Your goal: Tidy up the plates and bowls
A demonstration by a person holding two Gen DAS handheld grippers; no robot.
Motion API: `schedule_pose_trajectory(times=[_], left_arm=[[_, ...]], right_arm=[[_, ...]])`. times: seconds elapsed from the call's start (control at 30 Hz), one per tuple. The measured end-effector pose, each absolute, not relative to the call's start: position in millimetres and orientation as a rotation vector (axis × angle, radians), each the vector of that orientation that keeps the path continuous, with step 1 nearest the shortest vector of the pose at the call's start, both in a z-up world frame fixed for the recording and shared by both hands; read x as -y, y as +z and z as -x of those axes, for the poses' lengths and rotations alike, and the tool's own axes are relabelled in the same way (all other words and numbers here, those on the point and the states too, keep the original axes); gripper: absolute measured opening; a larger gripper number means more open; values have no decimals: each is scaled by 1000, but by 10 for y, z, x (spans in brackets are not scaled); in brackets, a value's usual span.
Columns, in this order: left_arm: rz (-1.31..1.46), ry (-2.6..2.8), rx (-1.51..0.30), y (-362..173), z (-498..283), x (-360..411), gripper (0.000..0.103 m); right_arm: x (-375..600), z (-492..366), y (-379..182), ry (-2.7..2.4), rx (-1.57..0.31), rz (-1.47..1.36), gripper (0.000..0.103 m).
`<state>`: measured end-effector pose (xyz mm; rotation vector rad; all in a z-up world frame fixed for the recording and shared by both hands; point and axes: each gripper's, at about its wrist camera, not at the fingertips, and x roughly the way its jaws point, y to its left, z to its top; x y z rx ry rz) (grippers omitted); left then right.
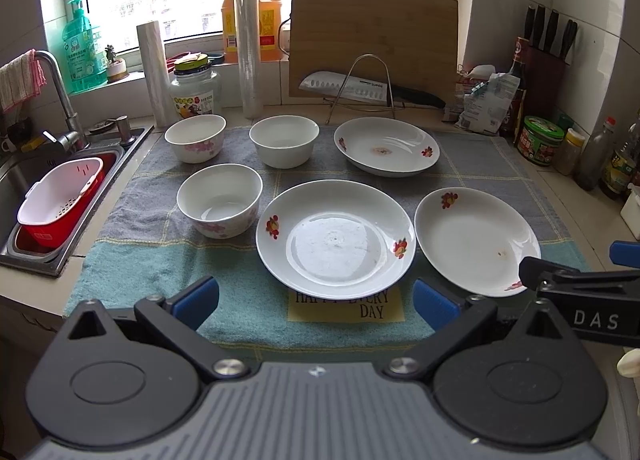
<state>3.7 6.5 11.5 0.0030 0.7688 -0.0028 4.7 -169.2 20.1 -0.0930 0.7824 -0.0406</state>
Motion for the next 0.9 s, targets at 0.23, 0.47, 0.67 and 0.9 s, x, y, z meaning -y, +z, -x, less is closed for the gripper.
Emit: schedule_pose_trajectory(times=[0.23, 0.47, 0.67, 0.9], left_arm=[[-6, 5, -768, 120, -61, -82, 102], [-15, 3, -764, 107, -75, -72, 102], [-37, -6, -767, 83, -142, -68, 102], [-55, -49, -766, 30, -216, -60, 102]], right_arm=[[1673, -68, 221, -38, -781, 92, 103], [1668, -82, 218, -33, -776, 91, 103], [1667, -116, 218, -12, -757, 92, 103], [1688, -170, 166, 6, -741, 110, 103]])
